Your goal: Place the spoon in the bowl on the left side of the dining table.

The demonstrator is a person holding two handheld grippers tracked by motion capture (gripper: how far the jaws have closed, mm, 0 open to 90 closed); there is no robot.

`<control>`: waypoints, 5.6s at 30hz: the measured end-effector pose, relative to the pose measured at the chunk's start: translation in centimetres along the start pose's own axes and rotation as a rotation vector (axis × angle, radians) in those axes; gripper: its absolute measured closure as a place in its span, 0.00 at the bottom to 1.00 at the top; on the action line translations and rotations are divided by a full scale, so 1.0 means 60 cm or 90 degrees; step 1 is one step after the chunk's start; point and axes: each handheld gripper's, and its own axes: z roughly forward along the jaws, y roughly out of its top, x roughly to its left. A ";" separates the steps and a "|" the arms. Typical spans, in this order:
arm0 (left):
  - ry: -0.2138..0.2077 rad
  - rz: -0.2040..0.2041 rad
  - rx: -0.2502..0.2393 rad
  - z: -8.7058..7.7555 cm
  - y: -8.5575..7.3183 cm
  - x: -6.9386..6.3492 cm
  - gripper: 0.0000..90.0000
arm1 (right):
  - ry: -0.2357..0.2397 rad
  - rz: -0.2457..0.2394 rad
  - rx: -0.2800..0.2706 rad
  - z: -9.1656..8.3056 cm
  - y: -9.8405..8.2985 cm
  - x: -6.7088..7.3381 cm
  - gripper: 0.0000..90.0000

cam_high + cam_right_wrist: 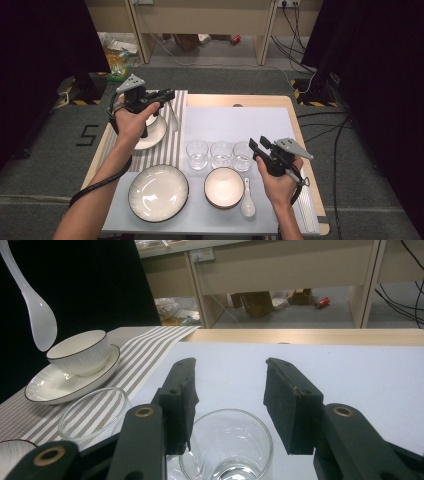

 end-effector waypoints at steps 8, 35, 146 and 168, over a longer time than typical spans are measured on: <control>0.026 -0.004 -0.004 -0.017 -0.002 0.022 0.81 | -0.001 0.000 -0.004 -0.003 0.002 0.000 0.62; 0.110 -0.018 -0.015 -0.056 -0.003 0.096 0.81 | -0.009 0.003 -0.005 -0.006 -0.002 -0.005 0.62; 0.252 -0.009 0.167 0.113 -0.116 0.252 0.69 | -0.007 0.012 0.012 0.000 -0.020 -0.021 0.61; 0.251 -0.019 0.109 0.021 -0.119 0.220 0.33 | -0.021 0.021 0.024 0.000 -0.021 -0.027 0.60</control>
